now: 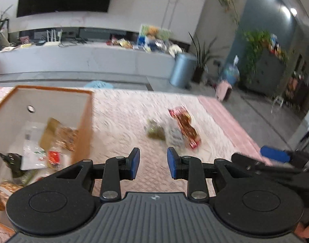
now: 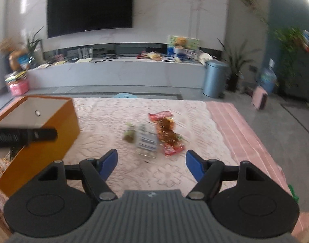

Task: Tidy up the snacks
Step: 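Move both tools back over the remaining snacks, then grasp the clear quail-egg pack with the left tool while the right tool reaches the red braised-meat pack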

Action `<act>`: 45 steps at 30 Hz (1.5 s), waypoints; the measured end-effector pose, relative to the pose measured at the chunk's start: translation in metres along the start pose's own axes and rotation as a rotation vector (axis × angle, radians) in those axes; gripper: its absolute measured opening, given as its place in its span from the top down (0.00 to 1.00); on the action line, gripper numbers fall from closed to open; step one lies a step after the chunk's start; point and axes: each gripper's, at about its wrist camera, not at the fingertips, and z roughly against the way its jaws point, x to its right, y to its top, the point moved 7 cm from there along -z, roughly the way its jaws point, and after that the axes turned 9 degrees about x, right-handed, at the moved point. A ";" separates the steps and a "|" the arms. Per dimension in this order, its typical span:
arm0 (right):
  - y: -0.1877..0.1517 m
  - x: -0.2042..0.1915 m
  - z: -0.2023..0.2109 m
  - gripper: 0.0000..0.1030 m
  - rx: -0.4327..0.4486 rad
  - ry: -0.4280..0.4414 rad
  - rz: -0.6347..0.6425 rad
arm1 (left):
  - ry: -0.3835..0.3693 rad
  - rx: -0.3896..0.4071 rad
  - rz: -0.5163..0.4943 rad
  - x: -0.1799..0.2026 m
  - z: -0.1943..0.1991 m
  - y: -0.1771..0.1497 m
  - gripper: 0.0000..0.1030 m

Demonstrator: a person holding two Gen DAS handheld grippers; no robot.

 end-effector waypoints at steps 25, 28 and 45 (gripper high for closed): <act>-0.012 0.087 -0.085 0.44 -0.157 0.035 -0.135 | 0.002 -0.109 -0.061 0.048 -0.090 -0.016 0.68; -0.006 0.092 -0.103 0.47 -0.165 0.052 -0.117 | 0.000 -0.123 -0.060 0.046 -0.106 -0.015 0.68; -0.009 0.072 -0.183 0.48 -0.098 0.172 0.007 | -0.056 -0.187 0.018 0.023 -0.180 -0.028 0.48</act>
